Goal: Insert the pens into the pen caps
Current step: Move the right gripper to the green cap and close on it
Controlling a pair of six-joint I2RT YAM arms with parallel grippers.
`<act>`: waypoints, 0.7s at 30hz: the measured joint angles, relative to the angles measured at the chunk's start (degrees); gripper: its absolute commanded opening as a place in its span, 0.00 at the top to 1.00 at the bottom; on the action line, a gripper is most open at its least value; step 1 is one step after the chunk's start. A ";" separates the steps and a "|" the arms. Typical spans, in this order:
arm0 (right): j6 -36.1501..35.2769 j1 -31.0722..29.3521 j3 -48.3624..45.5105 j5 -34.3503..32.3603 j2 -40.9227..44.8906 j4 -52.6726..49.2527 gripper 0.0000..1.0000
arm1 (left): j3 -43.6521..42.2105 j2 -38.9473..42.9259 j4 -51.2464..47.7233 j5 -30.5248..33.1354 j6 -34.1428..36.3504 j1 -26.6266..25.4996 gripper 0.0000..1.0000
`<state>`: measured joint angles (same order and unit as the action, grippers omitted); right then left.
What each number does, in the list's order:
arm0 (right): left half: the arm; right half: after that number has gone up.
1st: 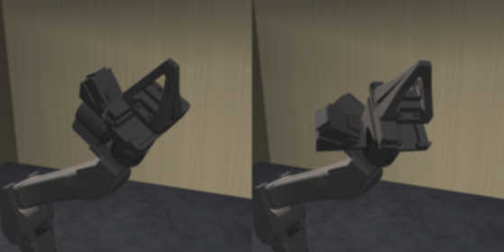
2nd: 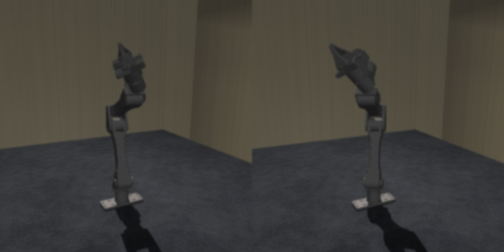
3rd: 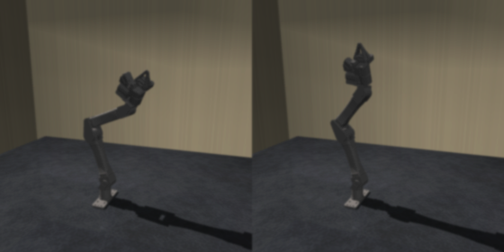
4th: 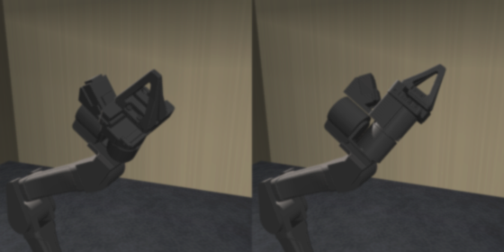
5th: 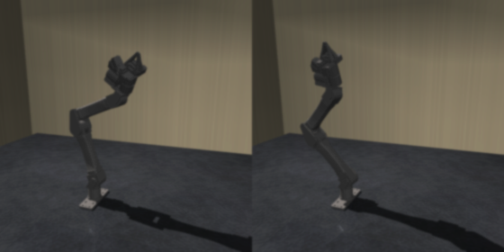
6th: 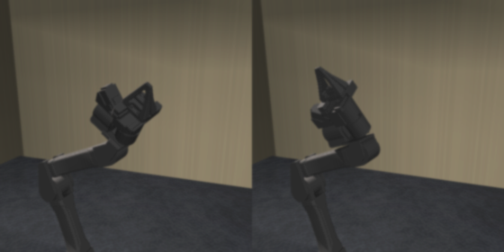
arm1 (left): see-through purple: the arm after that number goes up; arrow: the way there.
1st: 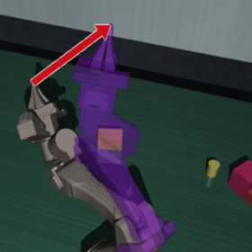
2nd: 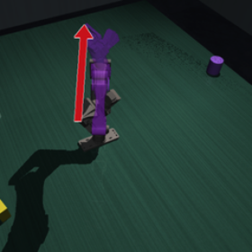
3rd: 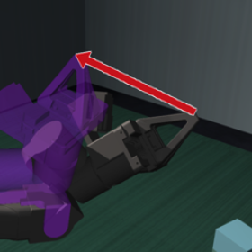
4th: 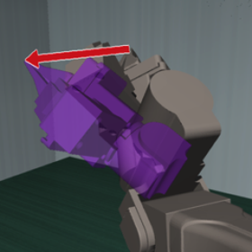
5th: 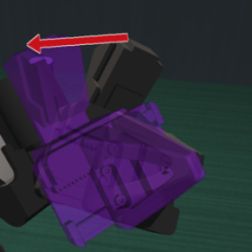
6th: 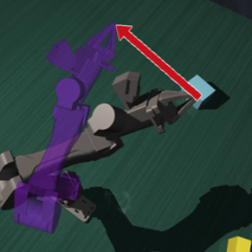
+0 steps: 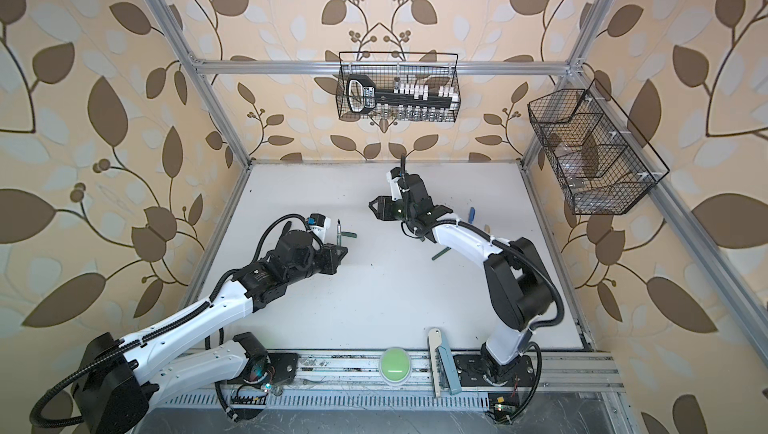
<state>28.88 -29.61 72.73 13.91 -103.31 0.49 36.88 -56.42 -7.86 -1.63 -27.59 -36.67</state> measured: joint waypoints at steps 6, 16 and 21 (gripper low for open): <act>-0.87 -0.24 11.30 3.04 -14.95 -3.30 0.45 | 0.00 3.39 -3.63 1.90 1.66 0.00 1.00; -1.07 -3.74 21.81 3.50 -24.39 -6.97 0.43 | 0.33 10.49 -9.11 5.40 1.88 0.00 1.00; -1.97 -4.15 26.80 3.63 -27.74 -8.24 0.42 | 2.14 11.47 -12.52 8.02 1.70 0.00 1.00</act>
<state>26.92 -33.76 99.53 17.54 -131.04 -7.75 39.03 -44.95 -20.38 6.39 -25.89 -36.67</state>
